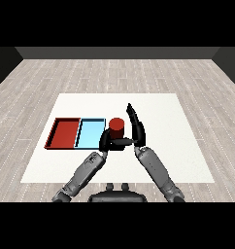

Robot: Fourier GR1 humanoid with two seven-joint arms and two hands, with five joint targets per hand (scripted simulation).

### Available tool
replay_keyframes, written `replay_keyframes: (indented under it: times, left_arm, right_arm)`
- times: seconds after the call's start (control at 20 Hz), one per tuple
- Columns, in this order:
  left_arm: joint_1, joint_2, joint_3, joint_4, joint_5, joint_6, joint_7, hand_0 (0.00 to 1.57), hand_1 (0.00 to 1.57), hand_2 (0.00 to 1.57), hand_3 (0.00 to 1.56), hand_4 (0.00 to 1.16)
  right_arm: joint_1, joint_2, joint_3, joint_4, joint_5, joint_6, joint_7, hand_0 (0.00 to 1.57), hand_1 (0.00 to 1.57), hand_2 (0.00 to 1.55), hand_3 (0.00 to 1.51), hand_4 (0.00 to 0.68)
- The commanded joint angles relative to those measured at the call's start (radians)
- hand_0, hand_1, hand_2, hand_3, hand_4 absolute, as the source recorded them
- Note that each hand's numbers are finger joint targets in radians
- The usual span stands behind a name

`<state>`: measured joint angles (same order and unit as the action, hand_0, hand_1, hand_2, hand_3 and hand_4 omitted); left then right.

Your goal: Pick the red can and put it in the red box

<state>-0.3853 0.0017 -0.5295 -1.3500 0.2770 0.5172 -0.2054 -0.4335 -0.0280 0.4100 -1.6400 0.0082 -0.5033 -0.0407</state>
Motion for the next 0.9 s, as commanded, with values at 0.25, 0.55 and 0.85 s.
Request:
replay_keyframes:
  times: [0.25, 0.55, 0.85]
  left_arm:
    - [-0.014, 0.058, 0.086, -0.005, -0.044, -0.039, 0.025, 1.57, 1.57, 1.57, 1.46, 1.13]
    - [0.025, 0.121, 0.138, -0.101, -0.077, -0.048, 0.075, 1.57, 1.57, 1.57, 1.47, 1.15]
    - [-0.016, 0.244, 0.273, -0.077, -0.073, -0.074, 0.139, 1.57, 1.57, 1.57, 1.46, 1.12]
  right_arm:
    - [0.129, -0.054, -0.06, -0.263, -0.007, 0.03, 0.044, 0.0, 0.0, 0.0, 0.0, 0.0]
    - [0.313, -0.112, -0.15, -0.339, -0.072, 0.112, -0.07, 0.0, 0.0, 0.0, 0.0, 0.0]
    - [0.497, -0.159, -0.243, -0.314, -0.128, 0.173, -0.173, 0.0, 0.0, 0.0, 0.0, 0.0]
